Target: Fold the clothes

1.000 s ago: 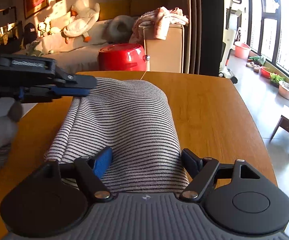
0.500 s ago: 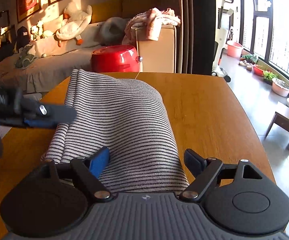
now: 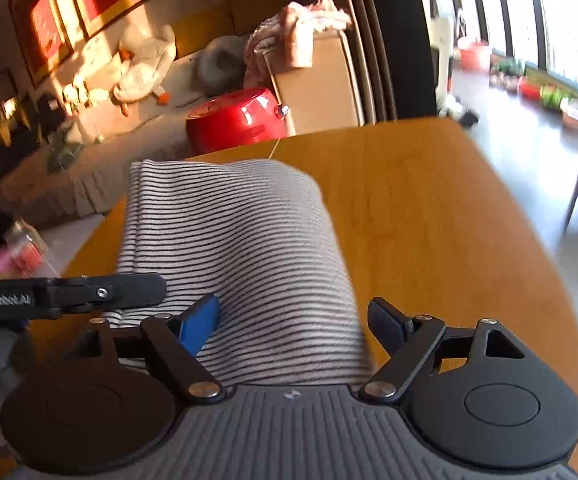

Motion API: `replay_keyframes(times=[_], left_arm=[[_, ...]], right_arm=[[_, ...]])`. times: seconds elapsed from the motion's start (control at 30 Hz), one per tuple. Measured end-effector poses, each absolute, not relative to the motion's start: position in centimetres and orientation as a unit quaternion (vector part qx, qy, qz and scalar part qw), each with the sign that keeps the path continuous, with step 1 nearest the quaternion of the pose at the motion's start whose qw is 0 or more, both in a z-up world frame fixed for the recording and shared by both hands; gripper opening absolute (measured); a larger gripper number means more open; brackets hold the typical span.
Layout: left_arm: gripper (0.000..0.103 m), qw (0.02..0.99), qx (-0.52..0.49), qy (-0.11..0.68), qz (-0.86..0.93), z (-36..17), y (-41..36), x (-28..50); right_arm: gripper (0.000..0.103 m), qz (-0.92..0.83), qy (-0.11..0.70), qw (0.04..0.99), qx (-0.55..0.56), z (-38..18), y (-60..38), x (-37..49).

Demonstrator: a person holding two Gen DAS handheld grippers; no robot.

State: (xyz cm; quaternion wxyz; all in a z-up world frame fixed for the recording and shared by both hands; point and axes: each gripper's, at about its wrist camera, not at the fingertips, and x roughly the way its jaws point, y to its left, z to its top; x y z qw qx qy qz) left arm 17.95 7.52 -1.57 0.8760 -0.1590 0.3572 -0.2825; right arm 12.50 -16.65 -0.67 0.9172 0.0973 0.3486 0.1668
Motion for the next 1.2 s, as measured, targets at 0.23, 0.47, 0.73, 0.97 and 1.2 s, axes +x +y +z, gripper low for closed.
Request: replay_keyframes(times=[0.23,0.47,0.73,0.97,1.2], left_arm=[[0.051,0.874,-0.176,0.355,-0.281,-1.8,7.9,19.1],[0.052,0.873,-0.178,0.356,-0.282,-2.1,8.0,19.3],[0.052,0.873,-0.176,0.357,-0.284,-1.9,8.2,19.0],[0.053,0.872,-0.191,0.362,-0.27,-2.3,9.2,18.9],[0.057,0.871,-0.189,0.361,-0.276,-2.5,9.0,19.0]], right_arm=[[0.057,0.18,0.326,0.925,0.075,0.5,-16.6,12.3],[0.071,0.176,0.301,0.937,0.01,1.6,-15.6,12.5],[0.038,0.264,0.254,0.928,-0.072,6.6,-11.0,16.0],[0.042,0.303,0.329,0.887,-0.117,2.7,-6.3,22.0],[0.055,0.268,0.301,0.91,-0.098,5.0,-8.4,19.4]])
